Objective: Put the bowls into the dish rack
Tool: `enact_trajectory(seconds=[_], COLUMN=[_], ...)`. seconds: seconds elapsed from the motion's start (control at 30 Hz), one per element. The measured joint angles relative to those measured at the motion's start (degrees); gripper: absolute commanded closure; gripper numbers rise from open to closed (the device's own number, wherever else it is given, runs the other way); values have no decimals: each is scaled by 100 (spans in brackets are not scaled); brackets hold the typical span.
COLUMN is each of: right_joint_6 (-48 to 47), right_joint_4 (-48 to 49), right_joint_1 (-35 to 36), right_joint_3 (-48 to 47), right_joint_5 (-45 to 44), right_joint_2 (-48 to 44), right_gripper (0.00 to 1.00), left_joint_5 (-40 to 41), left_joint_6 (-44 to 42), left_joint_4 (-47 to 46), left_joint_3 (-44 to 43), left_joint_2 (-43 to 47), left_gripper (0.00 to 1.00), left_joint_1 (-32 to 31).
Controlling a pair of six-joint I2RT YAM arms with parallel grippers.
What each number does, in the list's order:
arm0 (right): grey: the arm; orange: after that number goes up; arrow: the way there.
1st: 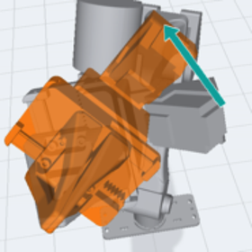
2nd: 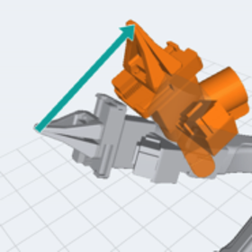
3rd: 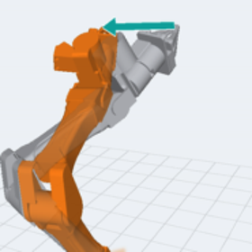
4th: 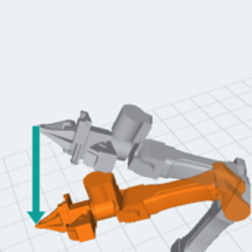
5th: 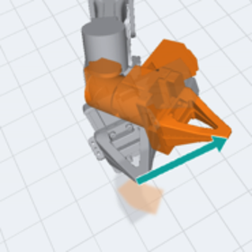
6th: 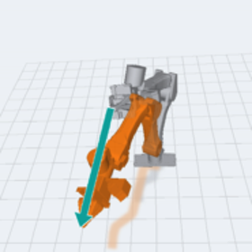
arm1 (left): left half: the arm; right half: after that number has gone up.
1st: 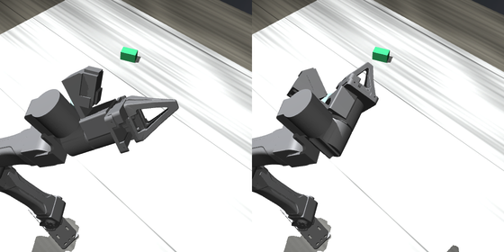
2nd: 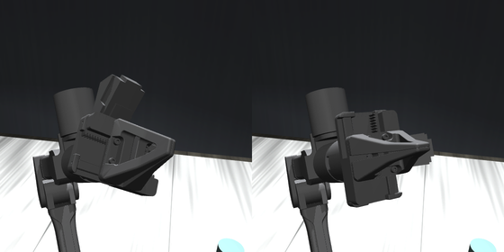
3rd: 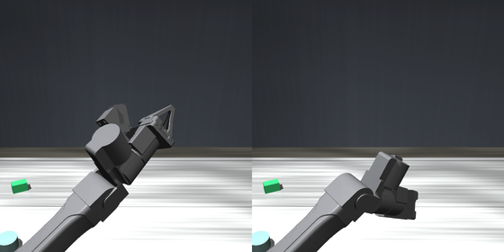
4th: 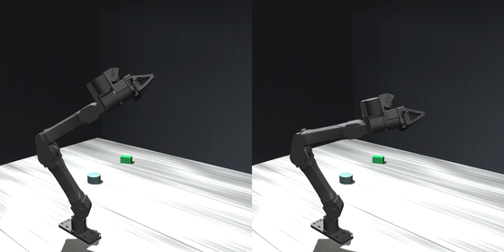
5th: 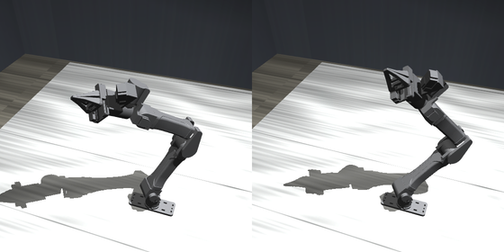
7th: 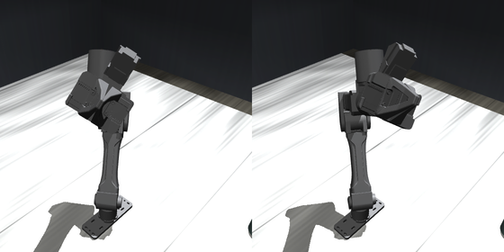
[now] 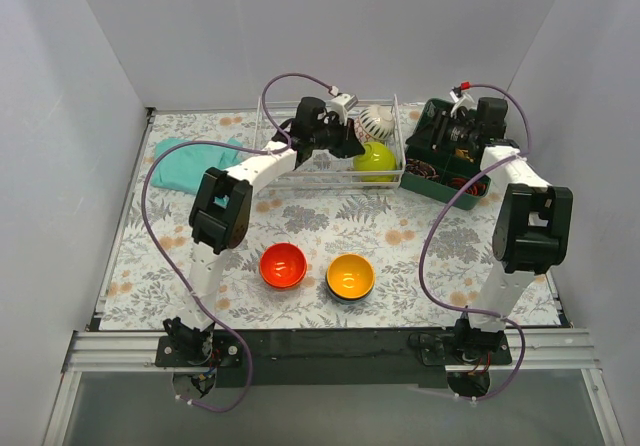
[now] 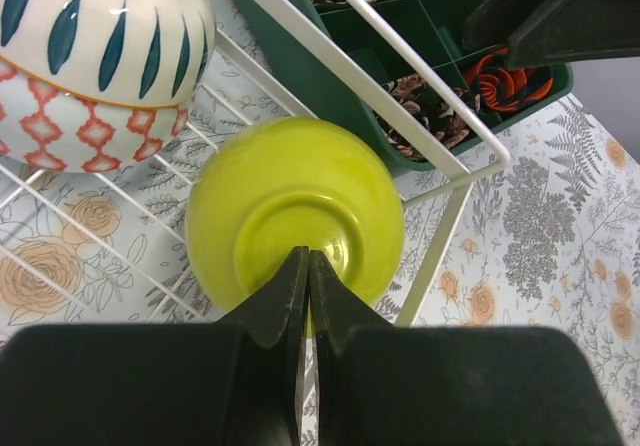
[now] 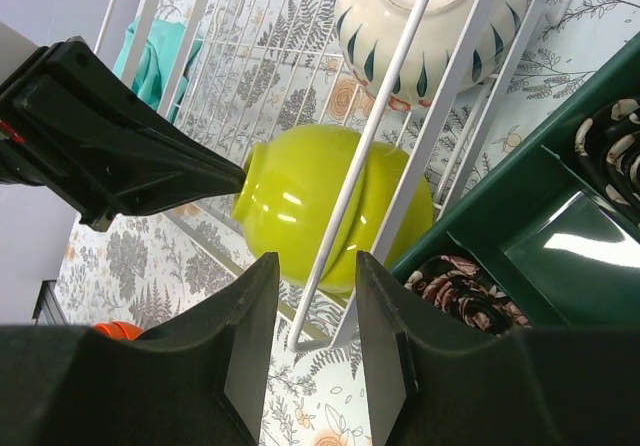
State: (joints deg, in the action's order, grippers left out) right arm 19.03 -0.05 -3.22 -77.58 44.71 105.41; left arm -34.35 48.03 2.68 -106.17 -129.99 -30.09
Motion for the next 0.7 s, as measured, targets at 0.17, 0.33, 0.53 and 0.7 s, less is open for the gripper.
enact_trajectory(seconds=[0.17,0.33,0.53,0.7], right_joint_6=[-17,-66,-131,-144], right_joint_4=[2,-31,-28,-46], right_joint_1=[-2,-4,-11,-15], right_joint_3=[103,155,197,258], right_joint_5=[-2,-4,-7,-7], right_joint_2=[-111,-131,-280,-415], right_gripper=[55,55,55,55], left_joint_5=[-9,-20,-11,-9], left_joint_6=[96,164,221,280], left_joint_4=[-114,-223,-496,-603], left_joint_3=[-59,-236,-275,-295], left_joint_2=[-42,-173,-260,-289], left_gripper=[100,100,100,100], left_joint_1=[-83,-122,-142,-184])
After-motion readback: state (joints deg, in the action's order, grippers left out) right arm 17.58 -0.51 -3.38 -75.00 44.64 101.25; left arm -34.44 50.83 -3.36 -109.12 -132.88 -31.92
